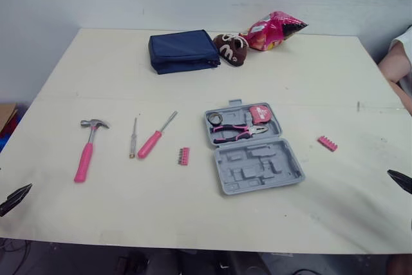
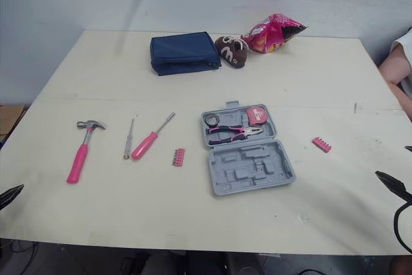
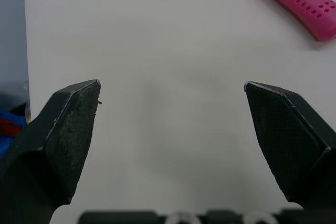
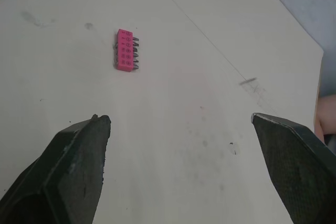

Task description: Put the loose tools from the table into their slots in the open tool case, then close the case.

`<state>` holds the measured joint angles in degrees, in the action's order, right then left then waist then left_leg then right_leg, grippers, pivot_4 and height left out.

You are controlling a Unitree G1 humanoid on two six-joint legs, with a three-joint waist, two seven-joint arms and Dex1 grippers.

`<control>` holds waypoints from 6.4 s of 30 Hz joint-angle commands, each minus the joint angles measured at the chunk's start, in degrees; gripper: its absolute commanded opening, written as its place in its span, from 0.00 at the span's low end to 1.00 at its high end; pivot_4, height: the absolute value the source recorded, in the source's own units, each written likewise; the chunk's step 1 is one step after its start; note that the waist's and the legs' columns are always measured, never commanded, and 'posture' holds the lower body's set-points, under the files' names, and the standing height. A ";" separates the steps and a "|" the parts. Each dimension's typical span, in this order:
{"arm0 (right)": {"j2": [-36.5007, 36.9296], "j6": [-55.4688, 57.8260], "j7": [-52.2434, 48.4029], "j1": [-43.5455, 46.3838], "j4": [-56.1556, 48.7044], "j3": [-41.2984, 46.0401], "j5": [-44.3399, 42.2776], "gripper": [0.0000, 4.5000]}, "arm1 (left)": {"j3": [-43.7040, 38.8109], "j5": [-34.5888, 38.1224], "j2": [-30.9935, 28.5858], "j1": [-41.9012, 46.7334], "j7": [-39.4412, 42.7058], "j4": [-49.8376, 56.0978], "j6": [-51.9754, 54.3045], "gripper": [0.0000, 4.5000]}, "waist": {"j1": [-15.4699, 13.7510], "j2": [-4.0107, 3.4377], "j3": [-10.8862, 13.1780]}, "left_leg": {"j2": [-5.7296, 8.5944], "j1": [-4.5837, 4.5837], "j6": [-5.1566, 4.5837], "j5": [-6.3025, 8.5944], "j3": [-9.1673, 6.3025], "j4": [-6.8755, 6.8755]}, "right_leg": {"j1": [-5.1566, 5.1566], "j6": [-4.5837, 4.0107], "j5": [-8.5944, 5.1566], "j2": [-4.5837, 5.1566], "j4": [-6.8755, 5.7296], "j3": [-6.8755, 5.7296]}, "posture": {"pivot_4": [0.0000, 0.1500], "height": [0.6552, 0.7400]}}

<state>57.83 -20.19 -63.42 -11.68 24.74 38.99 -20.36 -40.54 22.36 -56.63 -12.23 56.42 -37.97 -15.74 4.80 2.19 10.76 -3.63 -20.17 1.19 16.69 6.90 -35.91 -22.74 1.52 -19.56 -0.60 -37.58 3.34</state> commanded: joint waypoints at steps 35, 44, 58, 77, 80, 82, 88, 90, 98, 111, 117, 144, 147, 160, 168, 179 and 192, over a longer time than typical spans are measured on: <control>-13.83 7.80 5.19 38.74 7.90 -37.87 15.11 0.00 | 59.23 -10.75 27.37 32.82 -25.15 57.25 52.93 0.02 | -0.05 -0.15 0.08 | 0.14 -0.09 0.13 -0.47 0.00 -0.55 | 0.19 0.54 0.26 0.00 -0.21 0.11 | 1.00 1.00; -15.81 2.43 4.74 41.17 14.13 -38.54 16.05 0.00 | 63.21 -17.28 32.33 37.27 -27.40 52.51 54.96 0.02 | -0.09 -0.15 0.08 | 0.14 -0.05 0.17 -0.60 -0.01 -0.65 | 0.25 0.58 0.29 0.00 -0.27 0.13 | 1.00 1.00; -18.17 -5.02 5.77 46.53 24.68 -39.84 19.45 0.00 | 60.60 -20.45 37.24 40.12 -30.10 47.13 55.69 0.02 | 0.11 -0.15 0.08 | 0.21 -0.04 0.05 -0.83 0.00 -0.73 | 0.29 0.68 0.62 0.03 -0.27 0.18 | 1.00 1.00; -13.33 12.05 -15.61 28.37 -5.61 -37.28 0.49 0.00 | 59.61 -16.54 33.80 35.47 -17.02 49.08 47.32 0.02 | -0.40 -0.15 0.08 | 0.19 -0.09 0.17 -0.85 -0.03 -0.40 | 0.23 0.69 0.62 0.05 -0.10 0.12 | 1.00 1.00; -11.50 16.05 -13.43 23.02 -13.21 -35.45 -0.57 0.00 | 58.73 -14.74 31.89 32.42 -14.72 53.37 48.53 0.02 | -0.43 -0.17 0.09 | 0.19 -0.10 0.14 -0.83 -0.04 -0.36 | 0.22 0.67 0.61 0.07 -0.05 0.11 | 1.00 1.00; -11.19 17.70 -11.77 20.60 -16.24 -34.41 -0.80 0.00 | 59.48 -14.57 30.09 30.23 -13.11 55.96 49.30 0.02 | -0.14 -0.17 0.09 | 0.18 -0.11 0.12 -0.81 -0.03 -0.35 | 0.21 0.67 0.61 0.07 -0.04 0.12 | 1.00 1.00; -12.27 19.03 -8.46 17.59 -20.16 -33.28 0.10 0.00 | 58.31 -14.36 29.75 27.64 -14.03 58.13 50.38 0.02 | -0.20 -0.15 0.10 | 0.22 -0.07 -0.24 -0.75 -0.10 -0.32 | 0.22 0.64 0.62 0.07 -0.05 0.12 | 1.00 1.00; -12.49 19.05 -7.82 17.36 -20.52 -33.36 0.48 0.00 | 57.99 -14.60 29.68 27.50 -14.24 58.15 50.50 0.02 | -0.16 -0.13 0.11 | 0.23 -0.08 -0.27 -0.77 -0.10 -0.33 | 0.22 0.64 0.63 0.07 -0.04 0.13 | 1.00 1.00; -9.67 17.51 -7.65 15.78 -19.01 -32.04 2.87 0.00 | 51.27 -12.23 24.29 24.05 -13.18 64.64 53.21 0.02 | 0.02 -0.12 0.12 | 0.24 -0.11 -0.25 -0.76 -0.10 -0.20 | 0.15 0.63 0.62 0.07 -0.03 0.14 | 1.00 1.00; -1.56 9.34 -12.98 -0.77 -12.42 -4.30 -4.58 0.51 | 3.45 3.12 15.74 -2.60 2.63 56.71 35.16 0.48 | 0.05 -0.04 0.18 | 0.18 -0.11 -0.23 -0.38 -0.10 -0.14 | 0.17 0.32 0.02 0.10 0.23 0.01 | 1.00 1.00; 1.34 -0.21 -16.91 -1.54 0.30 1.34 -3.45 1.00 | -10.68 -0.67 8.42 -7.51 4.73 27.21 18.53 0.99 | 0.04 0.32 0.39 | 0.17 -0.04 -0.29 -0.31 -0.10 -0.15 | 0.20 -0.55 -0.46 0.11 0.36 0.03 | 1.00 1.00; -9.54 10.50 -15.02 12.70 -22.91 -16.05 -14.90 1.00 | 1.06 22.04 12.59 8.56 -42.21 69.35 78.75 0.99 | -1.13 0.14 0.42 | 0.07 -0.11 0.00 0.08 -0.25 -0.13 | 0.17 0.37 -0.24 0.20 -0.03 -0.26 | 1.00 1.00; -9.92 12.67 -14.72 13.36 -25.62 -16.84 -16.04 1.00 | 6.51 19.90 16.28 19.99 -52.52 69.89 89.99 0.99 | -1.62 0.15 0.43 | 0.13 -0.07 -0.09 0.02 -0.24 -0.37 | 0.29 0.48 -0.16 0.21 -0.18 -0.24 | 1.00 1.00; -12.69 15.09 -10.53 11.14 -33.78 -16.38 -16.21 1.00 | 22.33 7.19 26.33 37.39 -60.38 57.73 93.04 0.99 | -1.85 0.25 0.47 | 0.12 -0.10 0.36 -0.23 -0.18 -0.52 | 0.24 0.53 -0.08 0.09 -0.25 -0.16 | 1.00 1.00; -14.26 14.47 -8.48 9.68 -37.09 -15.99 -16.66 1.00 | 27.51 2.59 28.64 38.40 -58.38 53.10 89.98 0.99 | -1.78 0.25 0.46 | 0.11 -0.08 0.37 -0.23 -0.15 -0.54 | 0.23 0.54 -0.07 0.10 -0.29 -0.14 | 1.00 1.00; -15.68 17.06 -7.30 10.01 -42.76 -18.19 -19.42 1.00 | 28.00 -2.50 31.83 34.76 -58.62 51.01 90.28 0.94 | -1.71 0.15 0.40 | 0.13 -0.01 0.37 -0.27 -0.16 -0.56 | 0.28 0.56 -0.06 0.10 -0.38 -0.13 | 1.00 1.00; -16.26 15.83 -8.18 8.68 -42.69 -16.64 -19.18 1.00 | 23.94 -4.66 34.83 29.22 -57.49 52.76 91.07 0.00 | -1.51 -0.47 -0.18 | 0.14 0.07 0.33 -0.24 -0.12 -0.55 | 0.36 0.57 -0.07 0.09 -0.35 -0.07 | 1.00 1.00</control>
<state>42.03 -2.93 -71.11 -2.73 -17.57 20.53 -38.79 -16.65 18.74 -22.27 19.91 -1.27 17.55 72.95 3.29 1.72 10.58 -3.49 -20.09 1.52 16.46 6.79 -36.45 -22.37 2.09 -19.63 -0.51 -37.93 3.27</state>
